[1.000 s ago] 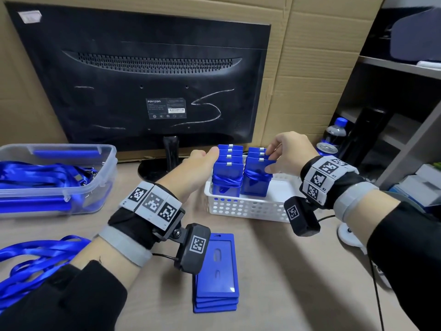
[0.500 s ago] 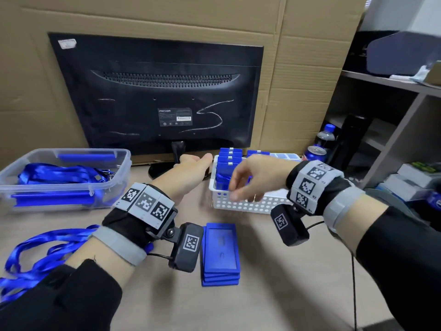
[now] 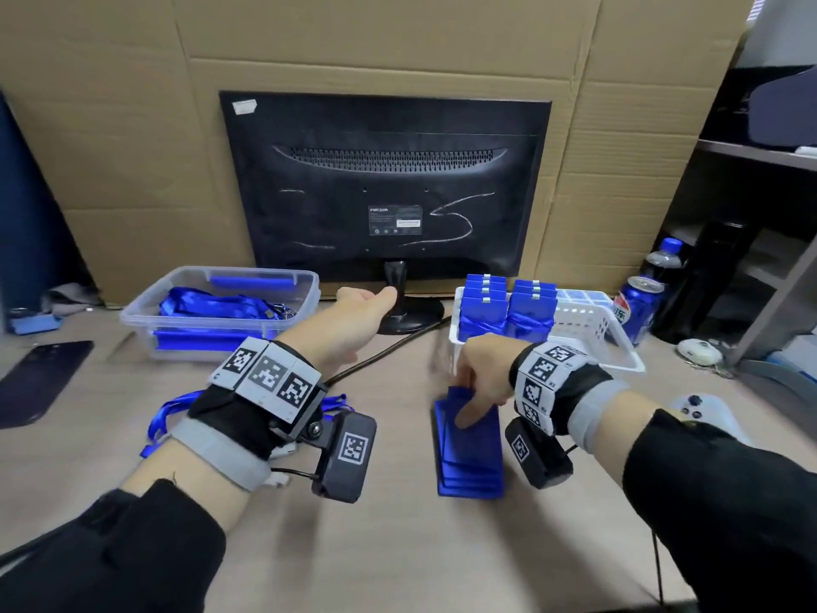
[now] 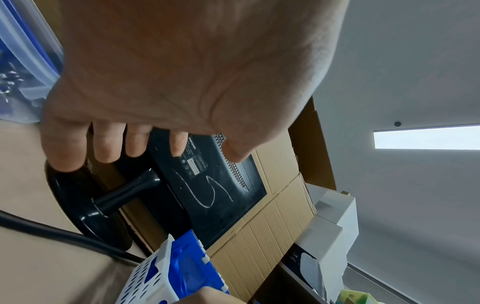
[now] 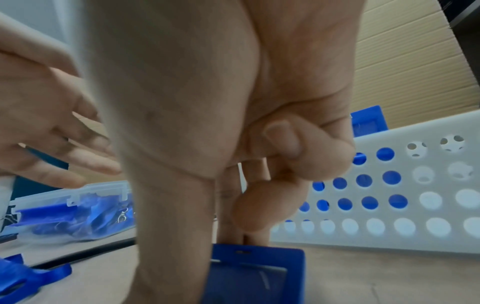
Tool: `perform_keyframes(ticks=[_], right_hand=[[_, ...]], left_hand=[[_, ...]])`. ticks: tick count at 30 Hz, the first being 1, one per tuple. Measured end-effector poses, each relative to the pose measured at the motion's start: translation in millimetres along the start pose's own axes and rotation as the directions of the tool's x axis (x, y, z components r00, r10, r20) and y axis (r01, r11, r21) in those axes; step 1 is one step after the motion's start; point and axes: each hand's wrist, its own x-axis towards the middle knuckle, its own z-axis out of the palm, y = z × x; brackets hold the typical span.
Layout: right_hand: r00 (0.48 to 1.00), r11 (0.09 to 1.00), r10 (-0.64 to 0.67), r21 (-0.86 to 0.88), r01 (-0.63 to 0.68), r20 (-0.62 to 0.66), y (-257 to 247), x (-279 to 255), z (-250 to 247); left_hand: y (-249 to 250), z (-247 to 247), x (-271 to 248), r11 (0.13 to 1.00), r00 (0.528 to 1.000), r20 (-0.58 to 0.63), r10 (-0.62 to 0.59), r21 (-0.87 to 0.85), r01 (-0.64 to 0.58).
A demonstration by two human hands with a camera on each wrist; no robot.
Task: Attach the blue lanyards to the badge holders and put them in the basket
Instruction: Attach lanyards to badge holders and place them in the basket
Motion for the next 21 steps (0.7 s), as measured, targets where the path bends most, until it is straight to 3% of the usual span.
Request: perform_keyframes(ticks=[5,8,12,15,17,19,21], right_hand=[[0.992,0.986,-0.036,0.159,0.055,-0.119,1.3,-10.9,-27.0],[0.977,0.965,-0.129,0.207,0.163,-0.169,-14.4,-23.2,-50.6],[0.924,0.818,-0.263,0.443,0.367,-0.279,-55.6,-20.8,-64.4],[0.880,0.692,-0.280,0.555,0.462,-0.384,-90.3,-7.3,-62.9],[0.885,0.666,-0.236,0.596,0.448,-0.402,-108.4,5.2,-57.9],[0.920,0.732,-0.250,0.563,0.384,-0.303,-126.5,18.1,-48.4],[0.940,0.822,-0.327,0.460,0.335,-0.100,-144.8,28.2,-33.8]], left_hand=[[-11.8,-7.8,1.8,0.999,0.996,0.092,0.006,0.035,-0.009],[-21.3,-17.3,2.8,0.997,0.972,0.235,0.009,0.073,-0.027],[-27.1,-37.0,-15.8,0.973,0.903,0.429,0.009,0.204,-0.107],[-34.9,-59.6,-26.9,0.991,0.918,0.396,0.006,0.120,-0.058],[-43.8,-79.3,-31.3,0.998,0.942,0.334,-0.033,0.065,0.011],[-53.5,-101.5,-37.4,0.993,0.971,0.222,-0.089,0.099,0.068],[-63.4,-120.5,-41.1,0.988,0.979,0.143,-0.143,0.079,0.133]])
